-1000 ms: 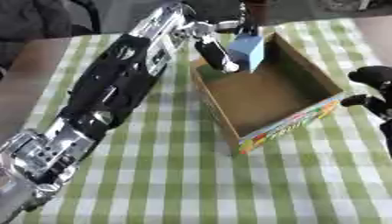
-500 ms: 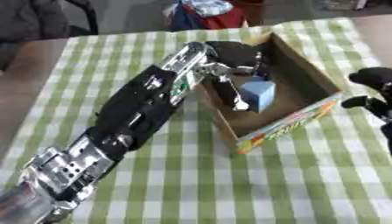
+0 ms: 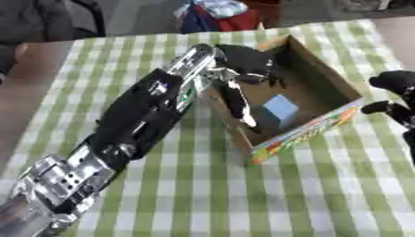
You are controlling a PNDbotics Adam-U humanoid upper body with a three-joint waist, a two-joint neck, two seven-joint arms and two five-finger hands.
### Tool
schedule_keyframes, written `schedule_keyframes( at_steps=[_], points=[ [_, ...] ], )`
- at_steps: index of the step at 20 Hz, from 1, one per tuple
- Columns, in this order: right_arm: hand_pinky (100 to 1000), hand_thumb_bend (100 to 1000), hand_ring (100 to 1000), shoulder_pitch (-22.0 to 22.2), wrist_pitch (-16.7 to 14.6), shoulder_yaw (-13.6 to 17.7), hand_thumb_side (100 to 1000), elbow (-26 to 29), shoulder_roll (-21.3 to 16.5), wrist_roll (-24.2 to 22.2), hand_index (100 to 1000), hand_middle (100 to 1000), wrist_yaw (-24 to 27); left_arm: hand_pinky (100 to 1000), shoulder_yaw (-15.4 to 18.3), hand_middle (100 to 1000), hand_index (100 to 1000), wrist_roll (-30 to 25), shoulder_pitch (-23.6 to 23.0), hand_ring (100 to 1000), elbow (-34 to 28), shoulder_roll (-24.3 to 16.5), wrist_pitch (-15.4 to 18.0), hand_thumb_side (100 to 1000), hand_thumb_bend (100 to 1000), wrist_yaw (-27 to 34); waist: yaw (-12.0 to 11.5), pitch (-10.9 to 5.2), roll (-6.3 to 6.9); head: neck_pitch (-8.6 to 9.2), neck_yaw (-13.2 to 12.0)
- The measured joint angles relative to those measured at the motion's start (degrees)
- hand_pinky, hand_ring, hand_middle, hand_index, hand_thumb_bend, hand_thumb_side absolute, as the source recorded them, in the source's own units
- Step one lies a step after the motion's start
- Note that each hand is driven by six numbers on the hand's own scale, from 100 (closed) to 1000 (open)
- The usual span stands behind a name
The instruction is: Pick up objects on the table and place them in the box.
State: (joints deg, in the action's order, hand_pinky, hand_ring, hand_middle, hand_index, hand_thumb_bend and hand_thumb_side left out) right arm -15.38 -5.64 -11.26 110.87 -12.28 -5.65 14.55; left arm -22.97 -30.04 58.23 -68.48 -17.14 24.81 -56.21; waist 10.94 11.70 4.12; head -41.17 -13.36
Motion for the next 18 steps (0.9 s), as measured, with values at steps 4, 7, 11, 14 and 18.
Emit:
schedule_keyframes(
  at_steps=[4, 7, 11, 14, 18],
  points=[
    [599, 100, 819, 0.38, -0.13, 0.43, 551, -0.01, 0.0, 0.39, 708, 717, -0.04, 753, 3.65, 665, 842, 4.23, -1.31, 672, -8.35, -3.97, -4.41, 651, 335, 6.61, -1.02, -0.28, -0.34, -0.04, 0.63],
    [599, 100, 819, 0.7, -0.34, 0.81, 551, -0.01, 0.0, 0.73, 708, 717, -0.12, 725, 7.85, 620, 803, 9.85, -4.5, 623, -16.12, -6.49, -9.96, 671, 121, 15.3, -2.02, -0.56, -0.65, -0.11, 1.15],
    [599, 100, 818, 0.81, -0.48, 1.36, 550, -0.01, 0.0, 1.29, 708, 717, -0.3, 700, 13.6, 596, 771, 19.76, -11.18, 601, -26.87, -8.35, -17.73, 670, 100, 30.74, -3.59, -0.72, -0.94, -0.14, 1.88],
    [599, 100, 818, 0.84, -0.62, 1.67, 550, -0.01, 0.0, 1.64, 708, 716, -0.37, 694, 17.99, 592, 765, 27.9, -17.77, 599, -35.22, -9.05, -21.66, 672, 100, 41.24, -4.75, -0.82, -1.15, -0.2, 2.44],
    [599, 100, 817, 1.12, -0.79, 2.08, 549, -0.01, -0.03, 2.1, 708, 716, -0.61, 698, 22.24, 588, 762, 36.52, -25.52, 598, -42.78, -8.94, -23.8, 676, 100, 50.35, -5.74, -1.32, -1.11, -0.66, 2.99]
  ],
)
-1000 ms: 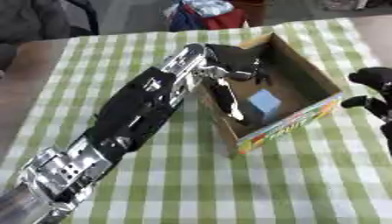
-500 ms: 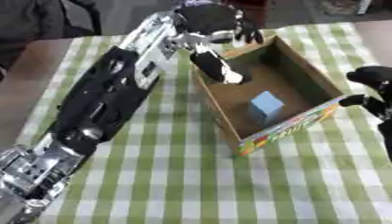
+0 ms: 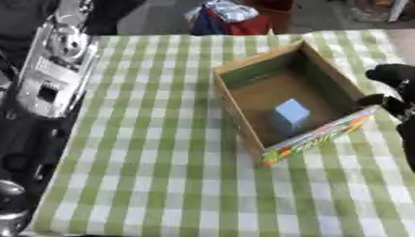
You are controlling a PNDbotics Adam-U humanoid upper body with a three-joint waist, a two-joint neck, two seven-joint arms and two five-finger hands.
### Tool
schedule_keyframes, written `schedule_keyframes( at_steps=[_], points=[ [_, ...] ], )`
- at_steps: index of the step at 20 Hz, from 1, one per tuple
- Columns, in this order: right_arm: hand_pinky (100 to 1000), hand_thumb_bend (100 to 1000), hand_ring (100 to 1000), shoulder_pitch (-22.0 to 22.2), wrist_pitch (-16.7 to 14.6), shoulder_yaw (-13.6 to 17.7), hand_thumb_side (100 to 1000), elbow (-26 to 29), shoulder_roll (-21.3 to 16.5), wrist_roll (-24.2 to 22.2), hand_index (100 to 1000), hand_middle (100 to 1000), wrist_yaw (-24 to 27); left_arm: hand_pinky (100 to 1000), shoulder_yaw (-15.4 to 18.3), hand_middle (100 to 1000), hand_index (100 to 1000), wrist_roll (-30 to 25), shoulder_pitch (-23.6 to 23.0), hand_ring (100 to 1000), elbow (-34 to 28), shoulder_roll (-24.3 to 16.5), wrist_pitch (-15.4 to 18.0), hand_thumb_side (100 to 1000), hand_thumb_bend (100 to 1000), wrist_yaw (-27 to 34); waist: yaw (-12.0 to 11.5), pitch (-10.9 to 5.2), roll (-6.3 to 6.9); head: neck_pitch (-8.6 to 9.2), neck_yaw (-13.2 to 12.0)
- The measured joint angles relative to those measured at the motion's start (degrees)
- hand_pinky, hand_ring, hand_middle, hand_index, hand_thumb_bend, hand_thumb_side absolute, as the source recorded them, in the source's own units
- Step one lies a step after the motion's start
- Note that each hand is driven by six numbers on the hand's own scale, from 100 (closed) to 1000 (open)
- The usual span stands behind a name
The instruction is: Pick up objects on the table and place them in the box.
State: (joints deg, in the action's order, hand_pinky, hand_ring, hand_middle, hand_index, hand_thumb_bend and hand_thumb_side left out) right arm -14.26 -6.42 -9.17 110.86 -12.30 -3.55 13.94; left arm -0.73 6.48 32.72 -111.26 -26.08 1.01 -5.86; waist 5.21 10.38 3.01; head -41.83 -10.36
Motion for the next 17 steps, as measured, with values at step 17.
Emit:
schedule_keyframes(
  at_steps=[17],
  points=[
    [599, 100, 817, 0.19, -0.12, 0.35, 549, 0.0, -0.01, 0.6, 708, 716, -0.26, 700, 4.55, 595, 770, 7.1, -13.09, 602, -2.24, 9.18, 4.23, 714, 100, 5.74, -1.67, -0.47, -0.52, -1.52, 0.84]
  ],
)
